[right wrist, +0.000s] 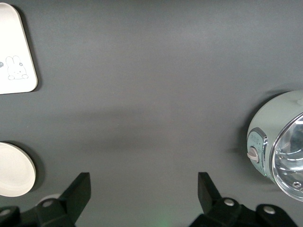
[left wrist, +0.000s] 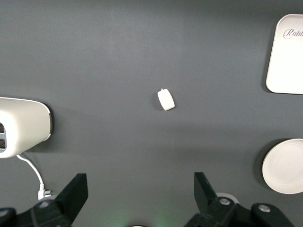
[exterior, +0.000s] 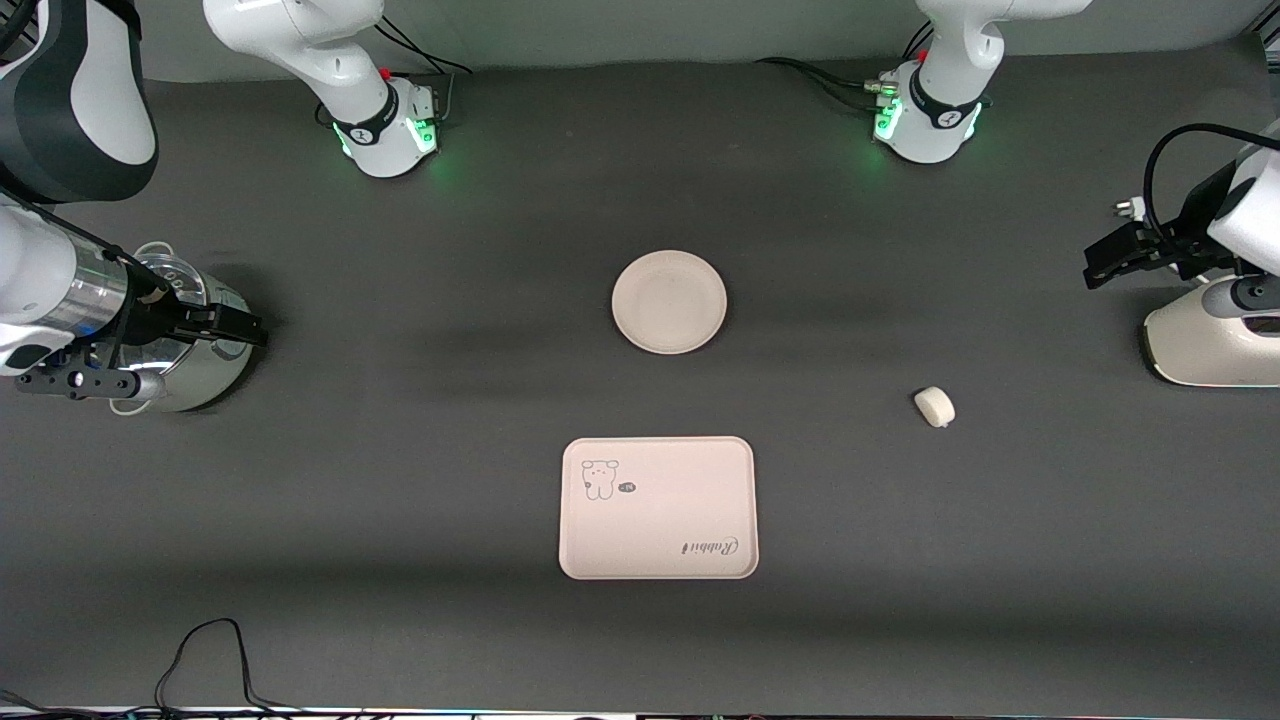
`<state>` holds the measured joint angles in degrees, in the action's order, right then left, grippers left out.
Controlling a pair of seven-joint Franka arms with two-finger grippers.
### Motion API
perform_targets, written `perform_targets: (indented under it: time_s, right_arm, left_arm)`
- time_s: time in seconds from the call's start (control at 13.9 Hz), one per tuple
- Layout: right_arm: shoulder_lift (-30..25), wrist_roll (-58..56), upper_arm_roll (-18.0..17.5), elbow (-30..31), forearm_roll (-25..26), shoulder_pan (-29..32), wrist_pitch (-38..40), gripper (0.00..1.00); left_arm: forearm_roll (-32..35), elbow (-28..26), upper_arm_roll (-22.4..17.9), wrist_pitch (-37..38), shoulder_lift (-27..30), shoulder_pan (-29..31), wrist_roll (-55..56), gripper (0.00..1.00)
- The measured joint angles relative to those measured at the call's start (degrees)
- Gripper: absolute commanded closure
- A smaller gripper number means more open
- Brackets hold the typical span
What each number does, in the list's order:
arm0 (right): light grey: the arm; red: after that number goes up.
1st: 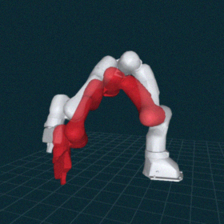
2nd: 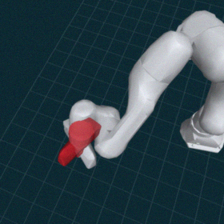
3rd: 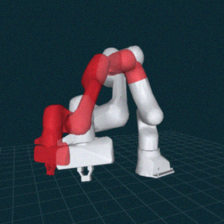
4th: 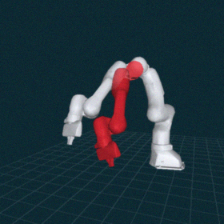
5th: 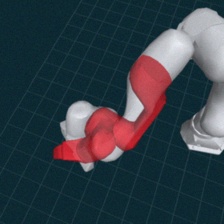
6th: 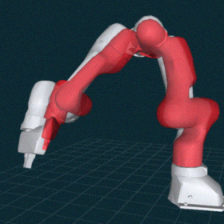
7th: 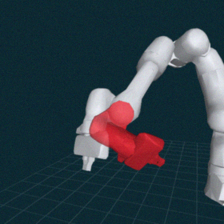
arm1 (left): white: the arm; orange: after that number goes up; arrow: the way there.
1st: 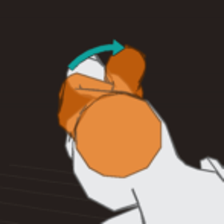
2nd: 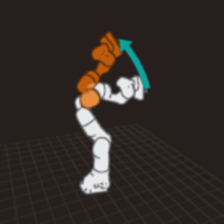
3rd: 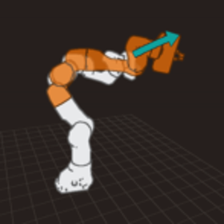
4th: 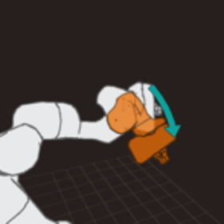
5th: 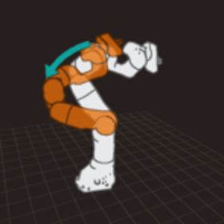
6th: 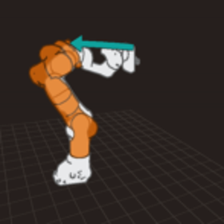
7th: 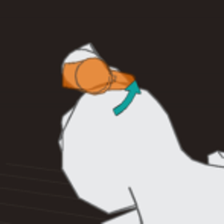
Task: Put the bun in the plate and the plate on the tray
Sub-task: 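Reach the left gripper down toward the white bun, then close the left gripper on the white bun and lift it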
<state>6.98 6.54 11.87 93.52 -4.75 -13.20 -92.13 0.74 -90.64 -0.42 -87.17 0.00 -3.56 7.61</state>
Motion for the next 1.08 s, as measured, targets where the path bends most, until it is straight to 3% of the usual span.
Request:
perform_targets:
  time_s: [0.36, 0.58, 0.79, 1.08]
  right_arm:
    - [0.0, 0.1, -1.2, 0.0, -0.4, -0.3, 0.0, 0.0]
    - [0.0, 0.2, -1.7, 0.0, -0.4, -0.3, 0.0, 0.0]
    - [0.2, 0.2, -1.7, 0.1, -0.4, -0.3, 0.0, 0.0]
    - [0.6, 0.2, -1.5, 0.1, -0.1, -0.3, 0.0, 0.0]
  left_arm:
    - [-0.8, -1.3, 0.1, 0.4, -1.7, 0.0, -0.7, 0.0]
    - [-1.0, -5.6, 0.1, -2.5, -4.3, 0.1, -1.1, 0.0]
    - [-1.2, -10.6, 0.1, -9.8, -9.6, 0.8, -1.4, 0.0]
    - [-1.7, -12.4, 0.4, -20.1, -20.4, 1.1, -2.8, 0.0]
